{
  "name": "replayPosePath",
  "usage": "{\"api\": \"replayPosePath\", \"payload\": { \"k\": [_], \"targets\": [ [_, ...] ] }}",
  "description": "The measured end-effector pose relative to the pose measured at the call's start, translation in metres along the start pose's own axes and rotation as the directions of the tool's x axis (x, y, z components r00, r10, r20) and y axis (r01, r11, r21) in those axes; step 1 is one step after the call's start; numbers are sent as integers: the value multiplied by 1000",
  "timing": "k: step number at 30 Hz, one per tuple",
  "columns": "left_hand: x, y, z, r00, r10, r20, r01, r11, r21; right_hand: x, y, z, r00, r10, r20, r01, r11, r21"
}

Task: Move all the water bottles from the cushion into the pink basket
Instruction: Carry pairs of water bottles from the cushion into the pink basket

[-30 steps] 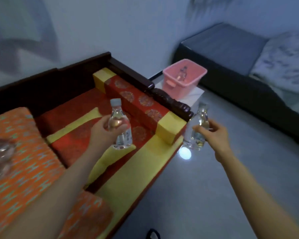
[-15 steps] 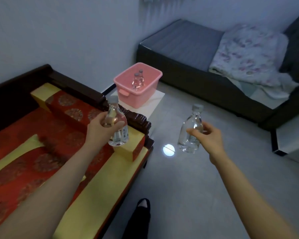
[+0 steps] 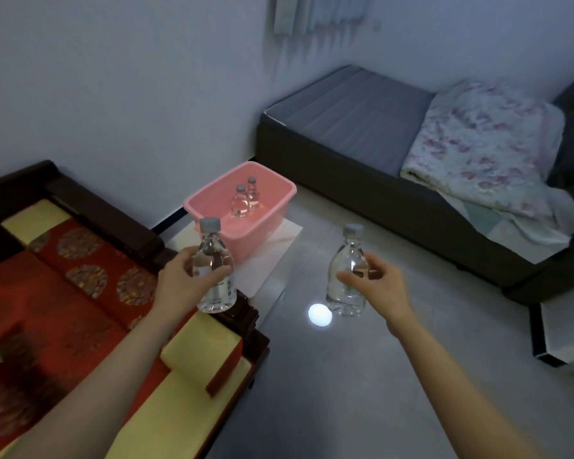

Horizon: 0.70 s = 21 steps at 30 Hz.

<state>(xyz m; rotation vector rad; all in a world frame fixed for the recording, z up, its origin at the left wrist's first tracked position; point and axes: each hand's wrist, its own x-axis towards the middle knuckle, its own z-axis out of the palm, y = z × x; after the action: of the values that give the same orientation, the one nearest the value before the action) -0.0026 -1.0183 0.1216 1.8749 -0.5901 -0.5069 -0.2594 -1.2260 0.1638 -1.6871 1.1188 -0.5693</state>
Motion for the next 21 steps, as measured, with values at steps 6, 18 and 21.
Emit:
{"api": "replayPosePath", "payload": {
  "k": [6, 18, 21],
  "targets": [
    [53, 20, 34, 995, -56, -86, 54, 998, -21, 88, -1, -15, 997, 1, 80, 3, 999, -48],
    [198, 56, 107, 873, -241, -424, 180, 967, -179, 350, -58, -9, 907, -132, 401, 178, 981, -79],
    [216, 58, 119, 843, -282, -458, 198, 954, -224, 388, -61, 6, 900, -136, 415, 181, 981, -70]
  ]
}}
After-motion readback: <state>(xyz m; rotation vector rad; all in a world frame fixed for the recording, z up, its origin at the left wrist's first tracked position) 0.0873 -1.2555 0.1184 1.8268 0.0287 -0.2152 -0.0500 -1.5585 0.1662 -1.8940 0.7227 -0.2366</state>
